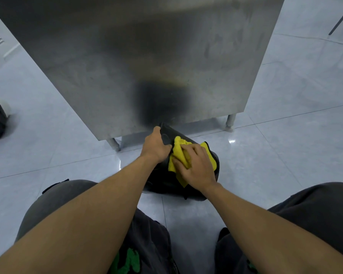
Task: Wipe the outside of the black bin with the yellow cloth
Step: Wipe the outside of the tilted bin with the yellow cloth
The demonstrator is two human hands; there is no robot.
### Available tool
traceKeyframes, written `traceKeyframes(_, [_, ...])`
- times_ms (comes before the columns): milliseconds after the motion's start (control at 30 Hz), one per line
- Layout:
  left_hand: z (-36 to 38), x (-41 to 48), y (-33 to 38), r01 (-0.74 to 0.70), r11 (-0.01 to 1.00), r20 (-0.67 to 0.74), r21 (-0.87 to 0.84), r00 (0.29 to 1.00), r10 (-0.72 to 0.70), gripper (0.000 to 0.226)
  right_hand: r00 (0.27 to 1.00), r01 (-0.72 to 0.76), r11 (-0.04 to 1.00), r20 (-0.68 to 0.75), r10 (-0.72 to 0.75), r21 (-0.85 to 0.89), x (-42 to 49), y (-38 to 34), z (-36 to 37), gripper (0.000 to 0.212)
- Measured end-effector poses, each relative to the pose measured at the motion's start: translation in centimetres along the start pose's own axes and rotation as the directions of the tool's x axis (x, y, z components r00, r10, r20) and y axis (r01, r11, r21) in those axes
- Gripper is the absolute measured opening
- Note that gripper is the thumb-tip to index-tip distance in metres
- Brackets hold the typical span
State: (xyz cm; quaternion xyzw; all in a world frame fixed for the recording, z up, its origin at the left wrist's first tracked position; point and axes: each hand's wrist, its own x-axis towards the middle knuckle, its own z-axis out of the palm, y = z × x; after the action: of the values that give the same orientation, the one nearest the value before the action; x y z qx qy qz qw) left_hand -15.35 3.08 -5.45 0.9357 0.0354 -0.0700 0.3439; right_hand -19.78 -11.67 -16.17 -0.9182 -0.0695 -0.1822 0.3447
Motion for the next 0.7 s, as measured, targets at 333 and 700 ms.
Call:
traceKeyframes(333, [0.0,-0.6,0.3,0.072,0.996,0.114,0.054,0.990,-0.077,0.068,0.829,-0.554,0.831,-0.063,0.556,0.047,1.4,1.7,0.1,0.040])
traceKeyframes(700, [0.6,-0.1,0.4,0.065,0.997,0.006,0.042,0.998,-0.065,0.050,0.997,-0.021,0.998,0.073,0.016,0.056,-0.4,-0.1,-0.1,0.061])
